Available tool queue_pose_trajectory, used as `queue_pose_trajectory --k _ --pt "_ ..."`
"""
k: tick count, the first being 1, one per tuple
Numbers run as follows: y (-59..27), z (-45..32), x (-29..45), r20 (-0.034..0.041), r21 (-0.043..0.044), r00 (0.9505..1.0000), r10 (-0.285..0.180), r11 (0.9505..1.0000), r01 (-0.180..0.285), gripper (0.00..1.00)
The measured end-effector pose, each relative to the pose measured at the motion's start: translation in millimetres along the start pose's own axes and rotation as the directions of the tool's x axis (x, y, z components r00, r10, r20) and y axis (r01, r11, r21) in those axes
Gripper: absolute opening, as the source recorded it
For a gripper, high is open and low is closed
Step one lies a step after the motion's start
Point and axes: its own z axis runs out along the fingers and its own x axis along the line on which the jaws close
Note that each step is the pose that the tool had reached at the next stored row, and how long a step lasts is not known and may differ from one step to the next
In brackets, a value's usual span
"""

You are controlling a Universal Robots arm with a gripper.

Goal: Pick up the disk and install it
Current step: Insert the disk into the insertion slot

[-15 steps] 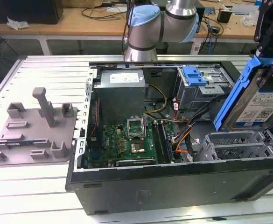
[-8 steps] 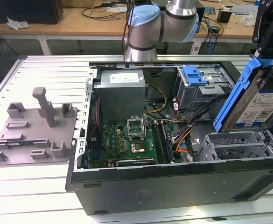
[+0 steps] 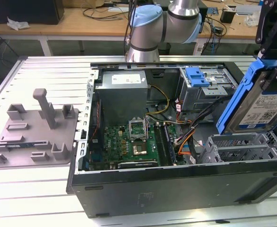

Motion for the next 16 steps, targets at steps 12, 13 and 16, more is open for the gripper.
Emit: queue_pose_trajectory --k 12,13,16 --pt "0.1 2.9 0.1 0.0032 0.0 1.0 0.0 1.0 0.0 0.36" --pt "0.1 3.2 0.1 0.0032 0.0 1.0 0.0 1.0 0.0 0.36" --pt "0.1 3.9 0.1 0.0032 0.0 1.0 0.0 1.0 0.0 0.36"
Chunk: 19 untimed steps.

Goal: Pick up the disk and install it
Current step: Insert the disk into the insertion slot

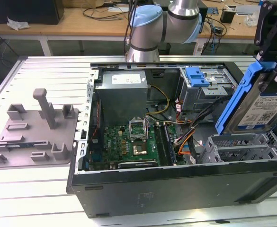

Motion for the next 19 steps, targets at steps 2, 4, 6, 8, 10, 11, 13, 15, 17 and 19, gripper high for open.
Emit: queue_pose_trajectory --k 2,4,6,8,10,11,13,15,17,19 --pt "0.0 0.5 0.1 0.0001 0.0 1.0 0.0 1.0 0.0 0.36" --pt "0.0 1.0 0.1 0.0001 0.0 1.0 0.0 1.0 0.0 0.36" --pt "0.0 1.4 0.2 0.0 0.0 1.0 0.0 1.0 0.0 0.36" --pt "0.0 1.9 0.3 0.0001 0.0 1.0 0.0 1.0 0.0 0.36" --pt "0.0 2.4 0.5 0.0 0.0 1.0 0.0 1.0 0.0 0.36" --pt "0.0 2.6 0.6 0.0001 0.0 1.0 0.0 1.0 0.0 0.36" --pt "0.0 3.1 0.7 0.0001 0.0 1.0 0.0 1.0 0.0 0.36" --pt "0.0 3.7 0.7 0.0001 0.0 1.0 0.0 1.0 0.0 0.36" --pt "0.0 4.1 0.8 0.0 0.0 1.0 0.0 1.0 0.0 0.36" --pt "0.0 4.7 0.8 0.0001 0.0 1.0 0.0 1.0 0.0 0.36"
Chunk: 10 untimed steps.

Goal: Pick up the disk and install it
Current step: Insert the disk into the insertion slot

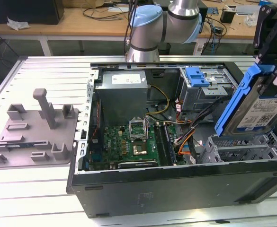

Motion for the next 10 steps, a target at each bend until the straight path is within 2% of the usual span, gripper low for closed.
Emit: queue_pose_trajectory --k 10 --pt "0.1 4.7 1.0 -0.0001 0.0 1.0 0.0 1.0 0.0 0.36"
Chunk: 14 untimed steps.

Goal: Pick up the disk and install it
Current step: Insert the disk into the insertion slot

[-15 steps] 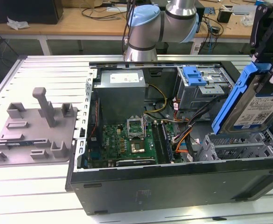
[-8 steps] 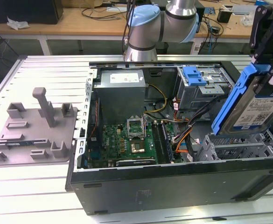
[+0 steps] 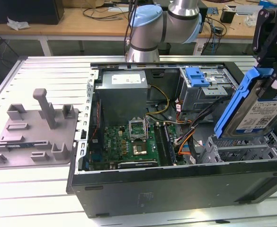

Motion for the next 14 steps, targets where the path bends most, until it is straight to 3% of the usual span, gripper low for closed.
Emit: queue_pose_trajectory --k 5,8,14 --pt "0.0 2.5 0.1 0.0 0.0 1.0 0.0 1.0 0.0 0.36" --pt "0.0 10.2 1.9 0.0001 -0.0001 1.0 0.002 1.0 -0.002 0.36" --pt "-0.7 12.2 2.8 0.0001 -0.0004 1.0 0.004 1.0 -0.004 0.36"
